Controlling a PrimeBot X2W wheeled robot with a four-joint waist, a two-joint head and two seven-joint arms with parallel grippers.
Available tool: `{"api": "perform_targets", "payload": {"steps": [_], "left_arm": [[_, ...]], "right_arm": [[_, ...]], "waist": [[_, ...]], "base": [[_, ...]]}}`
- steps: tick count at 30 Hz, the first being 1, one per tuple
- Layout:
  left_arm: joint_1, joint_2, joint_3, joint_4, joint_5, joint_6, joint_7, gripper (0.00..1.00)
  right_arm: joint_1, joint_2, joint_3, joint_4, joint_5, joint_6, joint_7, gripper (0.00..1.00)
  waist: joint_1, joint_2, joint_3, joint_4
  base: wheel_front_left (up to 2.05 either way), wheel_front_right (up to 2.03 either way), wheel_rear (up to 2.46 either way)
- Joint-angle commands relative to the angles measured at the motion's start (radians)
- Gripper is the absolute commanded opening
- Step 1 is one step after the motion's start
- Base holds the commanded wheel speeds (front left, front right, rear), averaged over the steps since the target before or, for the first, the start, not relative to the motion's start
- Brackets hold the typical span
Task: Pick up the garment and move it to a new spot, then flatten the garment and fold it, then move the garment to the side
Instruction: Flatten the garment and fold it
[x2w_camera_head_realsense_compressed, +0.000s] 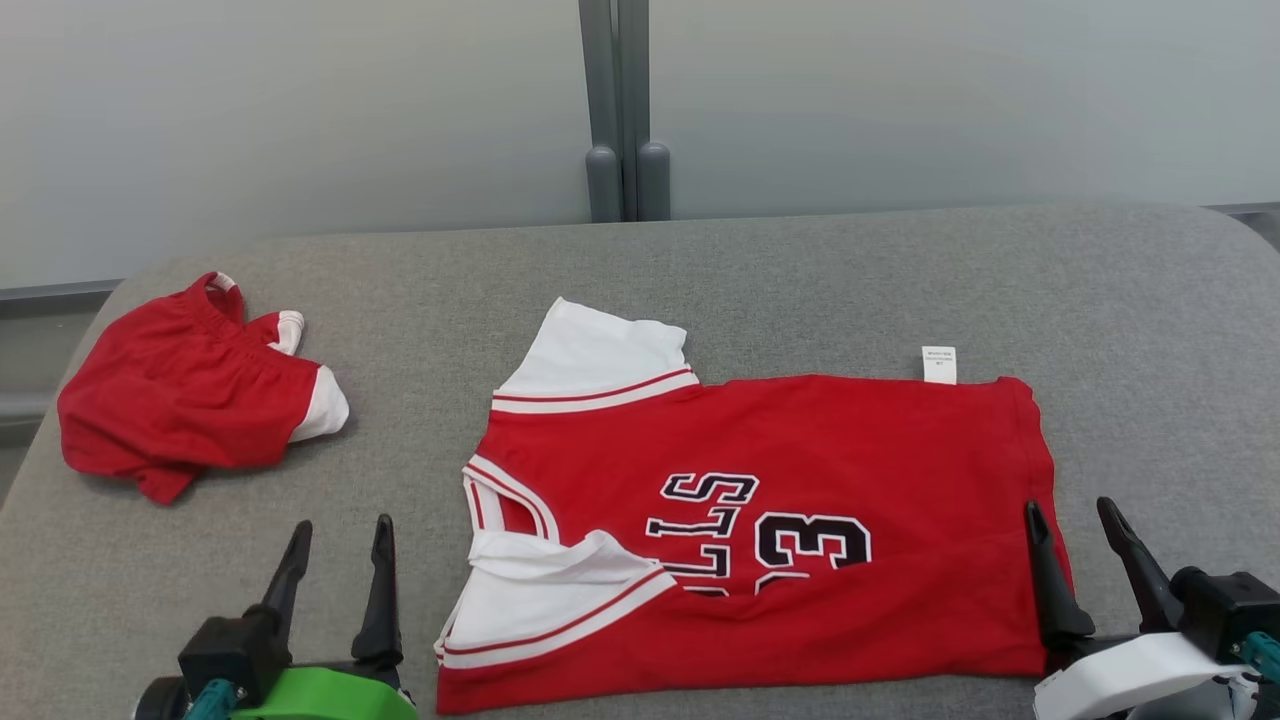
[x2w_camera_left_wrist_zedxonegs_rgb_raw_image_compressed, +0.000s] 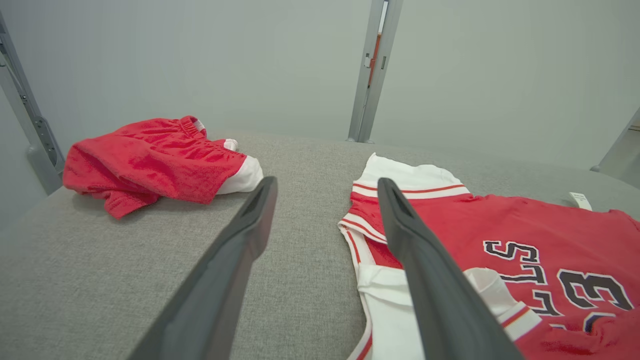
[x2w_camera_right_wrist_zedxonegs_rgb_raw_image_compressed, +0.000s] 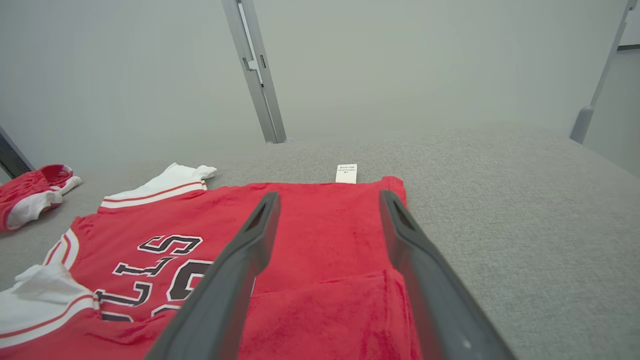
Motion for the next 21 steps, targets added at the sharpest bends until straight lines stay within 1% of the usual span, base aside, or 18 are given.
{"api": "perform_targets", "payload": {"steps": [1, 6, 10, 15, 21], "left_arm": [[-0.024, 0.013, 0.011, -0.012, 0.025, -0.001, 0.0, 1.0], [-0.043, 0.022, 0.03, -0.038, 0.073, -0.017, 0.0, 1.0], [-0.049, 0.024, 0.04, -0.028, 0.093, -0.031, 0.0, 1.0], [-0.036, 0.008, 0.052, -0.022, 0.102, -0.043, 0.0, 1.0], [-0.016, -0.007, 0.082, -0.011, 0.102, -0.057, 0.0, 1.0]], "right_arm": [[-0.01, 0.005, -0.004, -0.018, -0.016, -0.001, -0.008, 1.0], [-0.017, 0.014, -0.008, -0.081, -0.066, -0.001, -0.02, 1.0], [-0.001, 0.028, -0.011, -0.115, -0.087, -0.001, -0.02, 1.0], [0.033, 0.052, -0.031, -0.142, -0.093, -0.001, -0.021, 1.0], [0.05, 0.061, -0.035, -0.149, -0.098, -0.001, -0.021, 1.0]], "waist": [[0.0, 0.0, -0.001, -0.001], [0.0, 0.0, -0.004, -0.002], [0.0, 0.0, -0.006, -0.003], [0.0, 0.0, -0.006, -0.002], [0.0, 0.0, -0.004, -0.005]], "base": [[0.0, 0.0, 0.0], [0.0, 0.0, 0.0], [0.0, 0.0, 0.0], [0.0, 0.0, 0.0], [0.0, 0.0, 0.0]]}}
